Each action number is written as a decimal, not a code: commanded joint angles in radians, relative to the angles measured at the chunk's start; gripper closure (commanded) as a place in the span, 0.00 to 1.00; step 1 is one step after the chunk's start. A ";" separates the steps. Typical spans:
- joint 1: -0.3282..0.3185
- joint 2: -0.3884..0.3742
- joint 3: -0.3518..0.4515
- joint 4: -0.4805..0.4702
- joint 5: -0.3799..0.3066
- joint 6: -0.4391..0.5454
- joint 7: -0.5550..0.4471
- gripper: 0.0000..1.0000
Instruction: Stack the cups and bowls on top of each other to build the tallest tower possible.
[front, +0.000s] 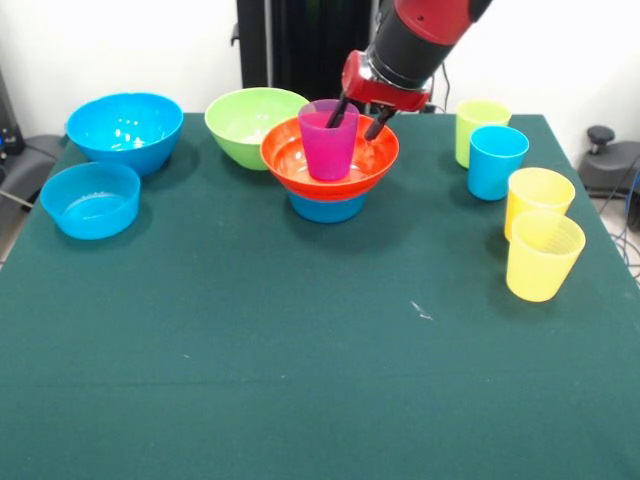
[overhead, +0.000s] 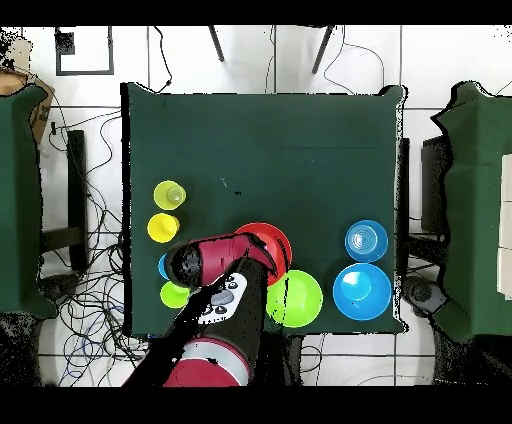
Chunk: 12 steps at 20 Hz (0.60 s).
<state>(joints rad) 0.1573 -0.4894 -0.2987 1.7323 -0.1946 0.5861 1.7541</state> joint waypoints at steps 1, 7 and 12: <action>-0.002 -0.026 0.071 -0.024 0.036 0.097 0.120 0.00; 0.002 -0.048 0.065 -0.017 0.030 0.104 0.122 0.00; -0.003 -0.067 0.068 -0.017 0.029 0.115 0.119 0.00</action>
<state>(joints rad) 0.1574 -0.5490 -0.2997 1.7328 -0.1948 0.6268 1.7541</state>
